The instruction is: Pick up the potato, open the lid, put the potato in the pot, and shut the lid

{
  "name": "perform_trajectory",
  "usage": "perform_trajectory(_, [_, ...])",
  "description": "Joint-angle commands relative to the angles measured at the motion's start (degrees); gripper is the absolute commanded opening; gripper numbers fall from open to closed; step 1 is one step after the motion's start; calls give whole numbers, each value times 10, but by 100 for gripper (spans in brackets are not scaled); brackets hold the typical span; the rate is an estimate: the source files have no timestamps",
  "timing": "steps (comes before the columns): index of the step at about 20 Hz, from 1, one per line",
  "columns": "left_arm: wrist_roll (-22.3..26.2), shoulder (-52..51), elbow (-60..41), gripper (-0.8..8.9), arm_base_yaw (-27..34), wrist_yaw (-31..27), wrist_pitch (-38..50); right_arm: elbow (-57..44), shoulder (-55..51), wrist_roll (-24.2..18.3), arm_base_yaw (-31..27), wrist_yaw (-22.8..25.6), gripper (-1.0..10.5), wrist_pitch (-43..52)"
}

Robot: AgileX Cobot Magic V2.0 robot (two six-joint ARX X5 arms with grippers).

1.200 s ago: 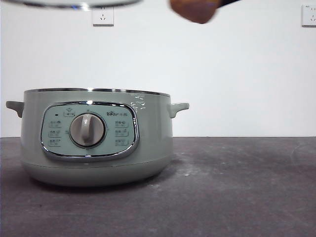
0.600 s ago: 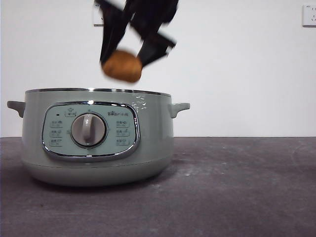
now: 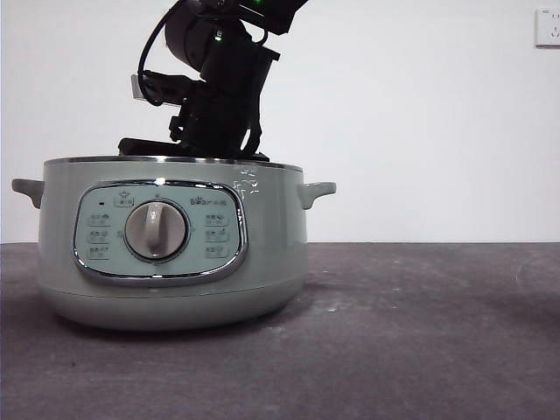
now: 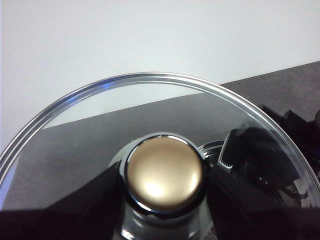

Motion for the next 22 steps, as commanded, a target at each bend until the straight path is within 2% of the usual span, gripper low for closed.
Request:
perform_trajectory(1, [5, -7, 9, -8, 0, -4, 22, 1, 11, -5, 3, 1, 305, 2])
perform_trajectory(2, [5, -5, 9, -8, 0, -4, 22, 1, 11, -3, 3, 3, 477, 2])
perform_trajectory(3, [5, -3, 9, -8, 0, -4, 22, 1, 11, -3, 3, 3, 518, 2])
perform_trajectory(9, [7, 26, 9, -8, 0, -4, 22, 2, -31, 1, 3, 7, 503, -6])
perform_trajectory(12, [22, 31, 9, -8, 0, -23, 35, 2, -114, 1, -7, 46, 503, -61])
perform_trajectory(16, [22, 47, 9, -9, 0, -15, 69, 2, -260, 2, -44, 50, 501, -153])
perform_trajectory(22, [19, 175, 9, -9, 0, 99, 95, 2, -462, 41, -68, 50, 501, -185])
